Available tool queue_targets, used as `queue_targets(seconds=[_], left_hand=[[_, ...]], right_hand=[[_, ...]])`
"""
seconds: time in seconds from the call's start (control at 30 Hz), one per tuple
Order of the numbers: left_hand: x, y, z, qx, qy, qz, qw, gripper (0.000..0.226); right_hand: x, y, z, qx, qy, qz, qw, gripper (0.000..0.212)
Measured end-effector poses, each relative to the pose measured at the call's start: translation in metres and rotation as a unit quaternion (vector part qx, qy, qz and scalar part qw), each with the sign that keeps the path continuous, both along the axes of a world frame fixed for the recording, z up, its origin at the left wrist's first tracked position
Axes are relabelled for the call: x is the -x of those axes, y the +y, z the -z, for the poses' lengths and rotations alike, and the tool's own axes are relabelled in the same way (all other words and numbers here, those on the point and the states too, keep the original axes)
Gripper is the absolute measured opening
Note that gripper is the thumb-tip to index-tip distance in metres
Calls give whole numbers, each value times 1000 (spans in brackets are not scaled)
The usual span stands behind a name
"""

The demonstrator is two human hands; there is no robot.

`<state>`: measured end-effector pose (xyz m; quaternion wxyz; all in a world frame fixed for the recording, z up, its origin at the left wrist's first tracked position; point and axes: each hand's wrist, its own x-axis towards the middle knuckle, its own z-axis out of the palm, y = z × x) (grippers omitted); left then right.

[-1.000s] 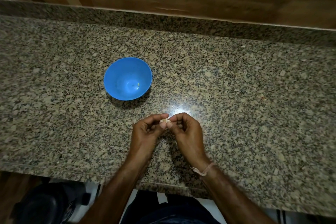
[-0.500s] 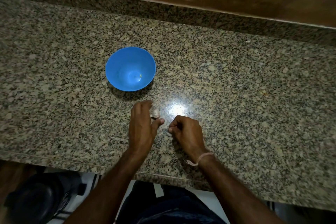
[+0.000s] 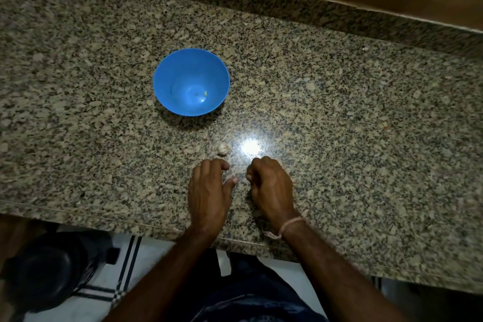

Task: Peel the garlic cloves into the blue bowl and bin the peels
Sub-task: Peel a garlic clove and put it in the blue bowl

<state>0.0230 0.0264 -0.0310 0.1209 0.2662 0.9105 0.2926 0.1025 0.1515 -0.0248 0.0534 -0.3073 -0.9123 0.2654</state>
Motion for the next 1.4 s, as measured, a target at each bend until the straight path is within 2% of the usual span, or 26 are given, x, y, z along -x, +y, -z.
queue_targets(seconds=[0.1, 0.17, 0.23, 0.27, 0.33, 0.43, 0.53, 0.63, 0.83, 0.9, 0.93, 1.0, 1.07, 1.13, 1.17, 1.2, 1.27, 1.3, 1.37, 1.4], left_hand=[[0, 0, -1, -1, -15, 0, 1000, 24], [0, 2, -5, -22, -52, -14, 998, 18], [-2, 9, -13, -86, -152, -42, 984, 9], [-2, 13, -18, -121, -211, -60, 968, 4], [-3, 17, -24, -167, -278, -91, 942, 5], [-3, 14, -25, -191, -329, -109, 918, 9], [-2, 12, -29, -188, -338, -108, 916, 10], [-2, 13, -35, -175, -288, -92, 937, 12], [-2, 13, -40, -158, -244, -86, 953, 14], [-3, 15, -41, -137, -244, -95, 955, 13], [-4, 15, -41, -137, -272, -106, 946, 14], [-4, 18, -41, -164, -390, -157, 892, 19], [-2, 20, -44, -164, -506, -208, 821, 20], [-2, 22, -46, -156, -560, -233, 779, 16], [-3, 22, -46, -164, -551, -232, 784, 16], [-4, 21, -45, -166, -506, -218, 818, 19], [-6, 19, -44, -124, -336, -145, 922, 21], [-7, 18, -44, -100, -257, -112, 955, 20], [-7, 20, -46, -84, -201, -86, 972, 20], [-6, 21, -47, -80, -204, -87, 972, 21]], right_hand=[[0, 0, 0, 6, 0, 10, 1000, 25], [0, 5, -4, 122, 25, 62, 990, 20], [0, 15, -11, 321, 72, 134, 935, 10], [-1, 17, -16, 399, 95, 159, 898, 3], [-4, 15, -26, 512, 118, 195, 828, 7], [-9, 6, -32, 597, 114, 233, 760, 12], [-11, 0, -29, 625, 124, 255, 727, 8], [-12, -3, -25, 620, 126, 252, 733, 4], [-13, -11, -27, 610, 129, 231, 747, 26], [-14, -13, -27, 578, 127, 223, 775, 29], [-14, -12, -26, 538, 119, 211, 807, 28], [-15, -8, -24, 443, 111, 177, 872, 23], [-15, -8, -23, 363, 123, 147, 912, 19], [-14, -9, -24, 303, 139, 121, 935, 18], [-14, -8, -24, 294, 138, 116, 939, 19], [-14, -7, -23, 305, 129, 119, 936, 21], [-14, -4, -21, 380, 96, 143, 909, 25], [-14, -5, -21, 425, 85, 159, 887, 27], [-14, -10, -21, 461, 90, 174, 865, 29], [-14, -12, -22, 443, 101, 171, 874, 29]])
